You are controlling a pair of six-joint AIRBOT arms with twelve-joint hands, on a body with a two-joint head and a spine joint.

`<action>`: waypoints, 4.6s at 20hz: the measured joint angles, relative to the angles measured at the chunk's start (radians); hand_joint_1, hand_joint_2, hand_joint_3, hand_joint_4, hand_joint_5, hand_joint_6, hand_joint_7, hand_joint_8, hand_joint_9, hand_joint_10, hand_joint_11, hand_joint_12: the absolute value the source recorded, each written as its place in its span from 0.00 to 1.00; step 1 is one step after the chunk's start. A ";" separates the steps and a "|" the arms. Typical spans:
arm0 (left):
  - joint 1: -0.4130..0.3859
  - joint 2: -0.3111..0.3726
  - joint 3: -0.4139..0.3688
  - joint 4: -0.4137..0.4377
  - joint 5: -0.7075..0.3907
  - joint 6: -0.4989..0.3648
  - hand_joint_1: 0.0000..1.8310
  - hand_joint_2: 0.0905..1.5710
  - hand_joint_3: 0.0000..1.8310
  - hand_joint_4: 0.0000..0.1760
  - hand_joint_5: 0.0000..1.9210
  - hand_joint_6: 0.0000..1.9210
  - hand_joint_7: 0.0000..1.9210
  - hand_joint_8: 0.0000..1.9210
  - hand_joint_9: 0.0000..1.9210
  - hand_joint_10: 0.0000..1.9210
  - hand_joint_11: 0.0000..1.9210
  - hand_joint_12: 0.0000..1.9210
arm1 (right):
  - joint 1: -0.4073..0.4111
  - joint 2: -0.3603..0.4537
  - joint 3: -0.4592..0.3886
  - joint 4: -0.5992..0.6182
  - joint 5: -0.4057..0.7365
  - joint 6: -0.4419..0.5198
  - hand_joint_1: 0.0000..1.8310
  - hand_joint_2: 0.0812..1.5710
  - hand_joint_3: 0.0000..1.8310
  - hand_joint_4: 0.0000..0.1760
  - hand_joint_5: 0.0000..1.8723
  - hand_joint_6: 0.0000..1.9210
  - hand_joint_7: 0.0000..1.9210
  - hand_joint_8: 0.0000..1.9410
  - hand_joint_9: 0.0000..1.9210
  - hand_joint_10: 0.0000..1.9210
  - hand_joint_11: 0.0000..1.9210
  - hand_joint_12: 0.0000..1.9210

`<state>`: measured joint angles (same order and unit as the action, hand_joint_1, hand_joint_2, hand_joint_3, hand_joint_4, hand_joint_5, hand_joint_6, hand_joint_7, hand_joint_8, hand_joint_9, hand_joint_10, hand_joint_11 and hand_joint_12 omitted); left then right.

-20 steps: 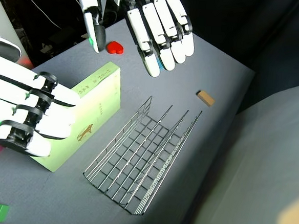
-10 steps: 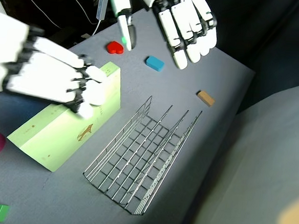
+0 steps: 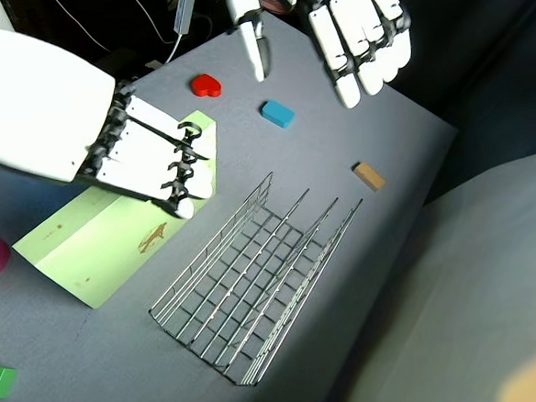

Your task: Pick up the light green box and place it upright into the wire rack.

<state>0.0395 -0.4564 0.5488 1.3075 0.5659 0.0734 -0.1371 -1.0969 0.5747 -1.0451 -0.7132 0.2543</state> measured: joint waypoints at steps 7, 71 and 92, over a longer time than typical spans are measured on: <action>-0.051 0.011 0.012 -0.183 0.019 0.304 0.07 0.80 0.00 0.00 0.17 0.00 0.14 0.00 0.11 0.00 0.00 0.26 | -0.010 -0.079 0.074 0.031 -0.053 -0.008 0.46 0.56 0.00 0.29 0.08 0.00 0.07 0.00 0.05 0.00 0.00 0.34; -0.098 -0.014 0.022 -0.344 0.070 0.561 0.10 0.80 0.00 0.00 0.18 0.00 0.15 0.00 0.11 0.00 0.00 0.30 | 0.195 -0.164 0.278 -0.079 0.010 -0.039 0.75 0.70 0.00 0.00 0.50 0.45 0.52 0.51 0.45 0.71 0.39 0.75; -0.101 -0.040 0.014 -0.348 0.079 0.558 0.10 0.80 0.00 0.00 0.17 0.00 0.14 0.00 0.11 0.00 0.00 0.30 | -0.003 -0.330 0.500 -0.179 0.055 0.151 0.75 0.69 0.00 0.00 0.51 0.43 0.53 0.51 0.44 0.70 0.39 0.75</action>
<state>-0.0616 -0.4961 0.5629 0.9600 0.6449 0.6315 -0.1406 -1.4269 1.0744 -1.2236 -0.6579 0.4053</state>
